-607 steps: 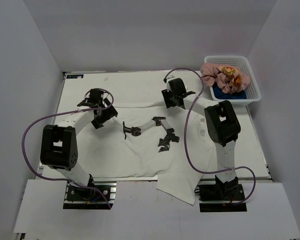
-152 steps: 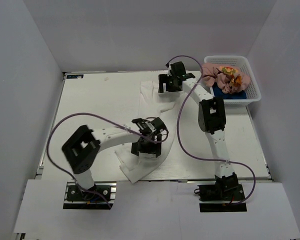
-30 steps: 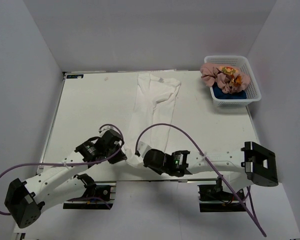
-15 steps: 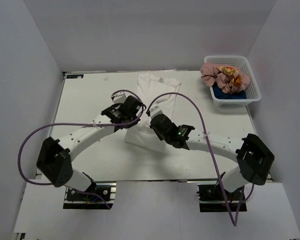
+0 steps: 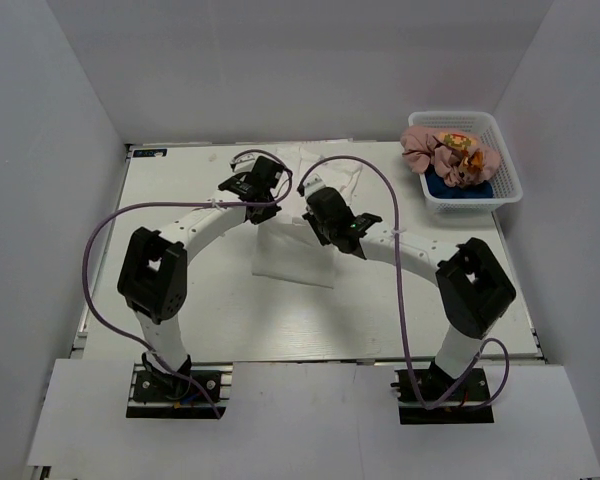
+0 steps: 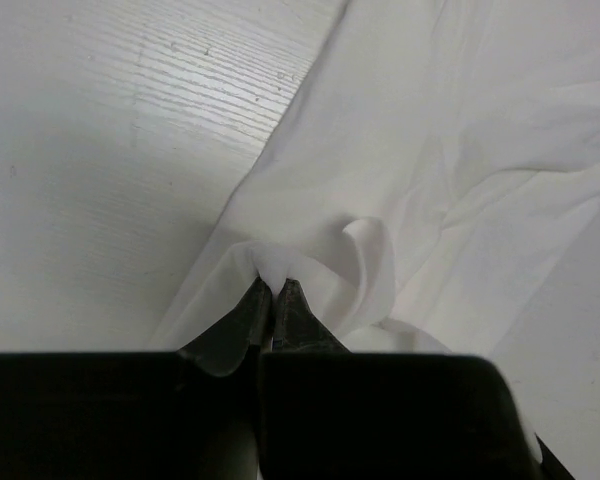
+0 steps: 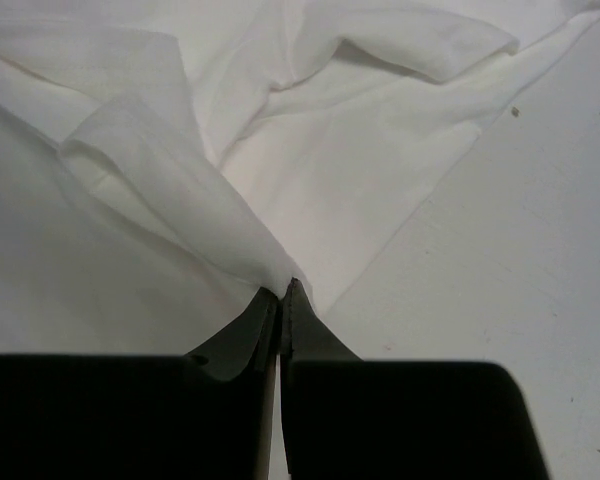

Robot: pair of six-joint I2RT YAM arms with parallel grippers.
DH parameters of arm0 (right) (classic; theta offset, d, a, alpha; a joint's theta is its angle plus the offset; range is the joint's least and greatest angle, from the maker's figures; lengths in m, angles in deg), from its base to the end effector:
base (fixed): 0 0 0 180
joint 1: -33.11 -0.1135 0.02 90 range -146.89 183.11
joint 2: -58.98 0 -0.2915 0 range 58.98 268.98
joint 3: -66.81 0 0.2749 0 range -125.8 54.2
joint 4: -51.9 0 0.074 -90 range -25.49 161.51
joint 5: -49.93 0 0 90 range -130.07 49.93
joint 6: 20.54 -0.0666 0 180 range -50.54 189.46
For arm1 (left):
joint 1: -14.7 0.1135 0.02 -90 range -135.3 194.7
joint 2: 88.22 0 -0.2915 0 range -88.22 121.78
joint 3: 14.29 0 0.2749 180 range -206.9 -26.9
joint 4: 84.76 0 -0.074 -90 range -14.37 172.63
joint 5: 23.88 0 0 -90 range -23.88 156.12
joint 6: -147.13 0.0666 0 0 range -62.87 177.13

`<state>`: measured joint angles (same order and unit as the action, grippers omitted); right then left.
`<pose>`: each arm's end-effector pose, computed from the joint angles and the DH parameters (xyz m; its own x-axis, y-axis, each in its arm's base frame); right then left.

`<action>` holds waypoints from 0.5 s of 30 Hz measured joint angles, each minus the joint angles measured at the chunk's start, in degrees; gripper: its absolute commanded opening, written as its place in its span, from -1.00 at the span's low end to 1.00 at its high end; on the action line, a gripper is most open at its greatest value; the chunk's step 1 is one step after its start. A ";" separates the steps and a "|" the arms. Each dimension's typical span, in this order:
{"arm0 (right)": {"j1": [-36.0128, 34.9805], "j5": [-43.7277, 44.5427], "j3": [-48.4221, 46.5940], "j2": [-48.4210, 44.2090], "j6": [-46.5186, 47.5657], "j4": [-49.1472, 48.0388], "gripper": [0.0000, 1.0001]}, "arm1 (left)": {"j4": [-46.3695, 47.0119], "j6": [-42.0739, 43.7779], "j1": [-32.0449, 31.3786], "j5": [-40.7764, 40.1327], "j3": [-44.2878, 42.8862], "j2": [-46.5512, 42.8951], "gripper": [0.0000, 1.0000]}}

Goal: Fold and stack the t-shirts

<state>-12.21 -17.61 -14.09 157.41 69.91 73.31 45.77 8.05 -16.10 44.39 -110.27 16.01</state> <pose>0.3207 0.2881 0.2339 -0.4384 -0.4536 -0.7759 -0.4516 0.8576 -0.2462 0.3874 -0.2022 0.2417 -0.7068 -0.3959 -0.5863 -0.3484 0.9161 -0.1985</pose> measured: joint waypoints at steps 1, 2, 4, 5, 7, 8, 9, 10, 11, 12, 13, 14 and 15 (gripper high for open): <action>0.50 -0.70 -0.55 0.83 0.13 0.13 -1.00 | 0.46 0.63 0.20 0.52 -0.09 0.68 -1.00; 0.98 -1.44 -0.96 1.64 0.22 0.33 -1.00 | 0.83 1.25 0.35 1.14 -0.11 1.40 -1.00; 1.77 -2.80 -1.44 3.02 0.24 0.59 -1.00 | 1.70 2.29 0.46 1.95 -0.15 2.64 -1.00; 2.05 -3.23 -1.62 3.52 0.24 0.98 -1.00 | 2.29 2.80 0.52 2.43 -0.15 3.23 -1.00; 2.64 -3.91 -2.27 4.55 0.22 1.95 -1.00 | 3.50 3.96 0.72 3.39 -0.20 4.35 -1.00; 2.93 -4.28 -2.80 5.05 0.22 2.73 -1.00 | 3.98 4.50 0.74 3.93 -0.39 4.92 -1.00; 3.10 -4.48 -3.34 5.40 0.15 3.52 -1.00 | 4.35 4.98 0.74 4.37 -0.74 5.42 -1.00; 3.34 -4.55 -4.04 5.75 0.09 4.50 -1.00 | 4.39 5.49 0.74 4.79 -1.60 6.25 -1.00; 3.52 -4.59 -4.63 5.88 -0.22 5.42 -1.00 | 4.63 5.88 0.74 5.27 -2.51 7.06 -1.00; 3.74 -4.66 -4.98 5.86 -0.59 6.29 -1.00 | 4.87 6.25 0.76 5.73 -3.23 7.76 -1.00; 3.89 -4.66 -5.11 5.64 -1.07 6.88 -1.00 | 4.87 6.56 0.74 6.21 -4.07 8.37 -1.00; 4.07 -4.98 -5.09 5.33 -1.55 7.54 -1.00 | 4.85 6.71 0.74 6.51 -4.55 8.68 -1.00; 4.11 -5.33 -5.09 4.94 -1.84 8.37 -1.00 | 4.90 6.86 0.76 6.75 -4.74 8.72 -1.00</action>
<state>-8.11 -22.95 -19.18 162.35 68.07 81.68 50.67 14.92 -15.34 51.14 -115.02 24.73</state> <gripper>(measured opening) 0.022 0.102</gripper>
